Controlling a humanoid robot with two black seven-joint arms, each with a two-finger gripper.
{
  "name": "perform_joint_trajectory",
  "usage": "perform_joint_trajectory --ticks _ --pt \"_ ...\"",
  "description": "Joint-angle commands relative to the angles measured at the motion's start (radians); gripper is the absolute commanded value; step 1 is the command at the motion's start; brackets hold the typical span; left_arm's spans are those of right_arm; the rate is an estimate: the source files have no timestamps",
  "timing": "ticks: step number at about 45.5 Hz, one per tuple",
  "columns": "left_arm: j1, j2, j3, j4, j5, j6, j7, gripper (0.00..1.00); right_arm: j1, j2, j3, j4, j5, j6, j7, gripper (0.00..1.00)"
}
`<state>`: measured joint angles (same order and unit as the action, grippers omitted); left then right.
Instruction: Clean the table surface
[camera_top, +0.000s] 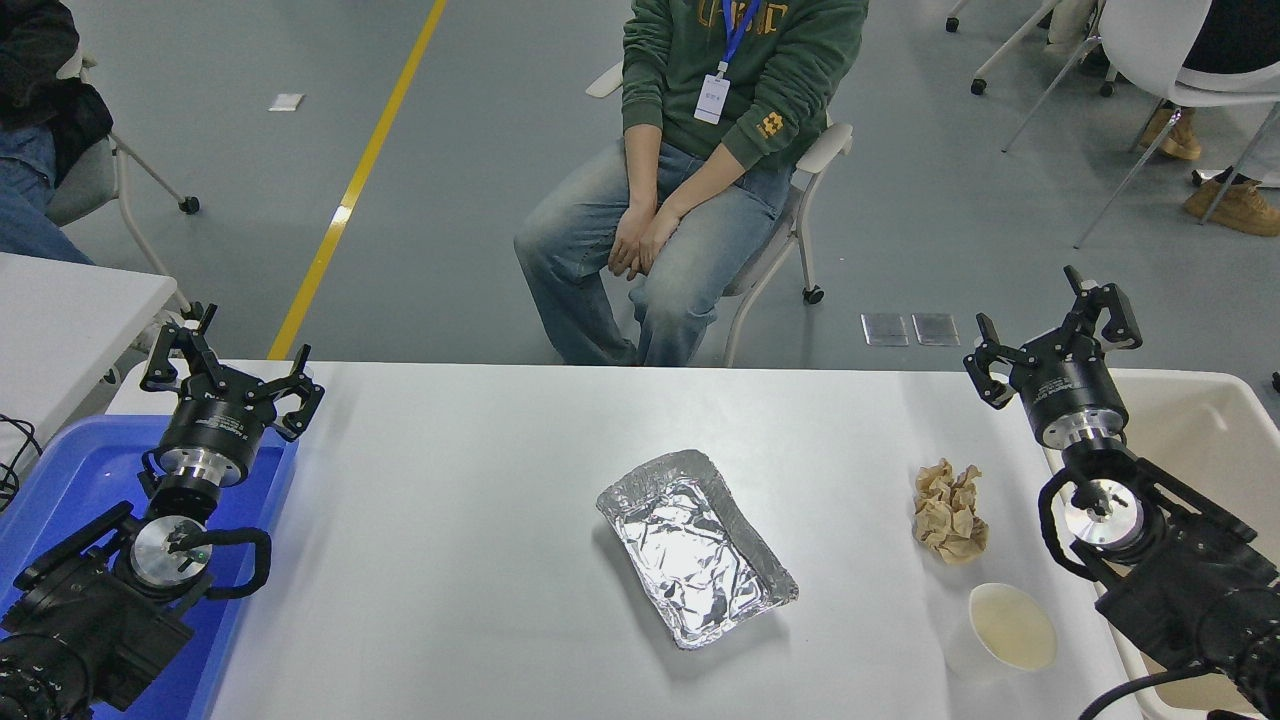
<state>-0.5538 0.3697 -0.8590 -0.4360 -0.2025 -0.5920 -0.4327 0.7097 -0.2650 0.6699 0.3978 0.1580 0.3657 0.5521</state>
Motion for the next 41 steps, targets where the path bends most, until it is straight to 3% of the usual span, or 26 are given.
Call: perform_joint_trajectory --ticks 1,41 --pt "0.0 0.0 0.0 -0.001 0.0 0.0 -0.001 1.0 0.005 0.007 0.004 -0.004 0.0 -0.001 0.0 0.99" --pt "0.0 0.0 0.003 0.0 0.002 0.0 0.0 1.0 0.008 0.003 0.01 -0.002 0.001 0.001 0.0 0.99"
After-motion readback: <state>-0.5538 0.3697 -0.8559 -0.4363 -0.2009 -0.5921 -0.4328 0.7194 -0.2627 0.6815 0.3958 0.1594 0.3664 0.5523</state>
